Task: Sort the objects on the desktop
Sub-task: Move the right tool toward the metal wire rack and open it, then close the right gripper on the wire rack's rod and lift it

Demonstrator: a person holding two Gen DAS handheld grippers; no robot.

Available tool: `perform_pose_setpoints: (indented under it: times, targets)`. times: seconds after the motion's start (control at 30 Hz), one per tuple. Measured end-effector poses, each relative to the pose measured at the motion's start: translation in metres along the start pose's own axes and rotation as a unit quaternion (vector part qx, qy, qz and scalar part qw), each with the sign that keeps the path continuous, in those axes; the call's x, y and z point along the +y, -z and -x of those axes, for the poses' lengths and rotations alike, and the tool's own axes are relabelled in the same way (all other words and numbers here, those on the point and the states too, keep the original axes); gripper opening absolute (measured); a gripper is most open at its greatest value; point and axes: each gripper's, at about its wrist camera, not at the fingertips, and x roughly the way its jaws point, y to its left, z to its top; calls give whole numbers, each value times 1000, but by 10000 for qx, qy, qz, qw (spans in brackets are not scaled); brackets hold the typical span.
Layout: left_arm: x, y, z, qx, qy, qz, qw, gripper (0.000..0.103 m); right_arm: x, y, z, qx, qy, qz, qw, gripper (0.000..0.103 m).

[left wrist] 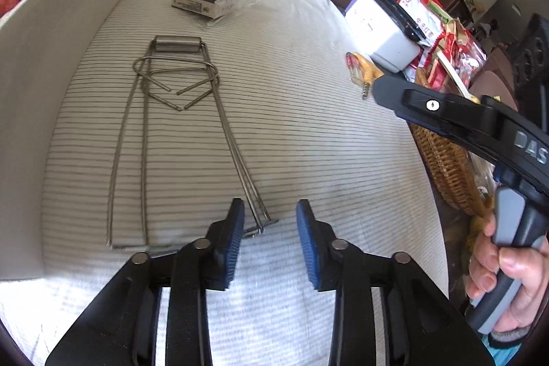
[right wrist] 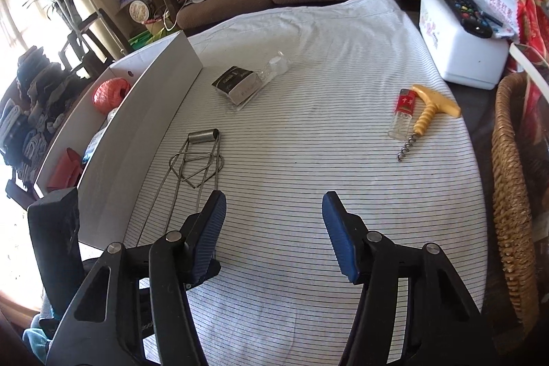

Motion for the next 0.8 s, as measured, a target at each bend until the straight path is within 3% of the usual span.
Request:
perform_pose_setpoints:
  times: [0.07, 0.13, 0.3, 0.5, 0.63, 0.8]
  targets:
    - [3, 6, 22, -206, -44, -41, 9998, 62, 4, 4, -4, 84, 0, 42, 10000, 56]
    - [8, 9, 44, -442, -94, -67, 9990, 69, 8, 9, -10, 169, -8, 57, 9998, 56]
    - [18, 1, 64, -656, -712, -362, 9946, 72, 27, 23, -27, 334, -142, 94, 9993, 56]
    - [31, 7, 58, -580, -889, -361, 9937, 71, 61, 38, -58, 581, -165, 336, 9976, 55]
    - [42, 10, 53, -543, -787, -217, 9952, 72, 63, 46, -73, 724, -135, 314, 9968, 54]
    - [46, 10, 49, -502, -764, -142, 9957, 74, 62, 47, -71, 743, -462, 471, 9951, 5]
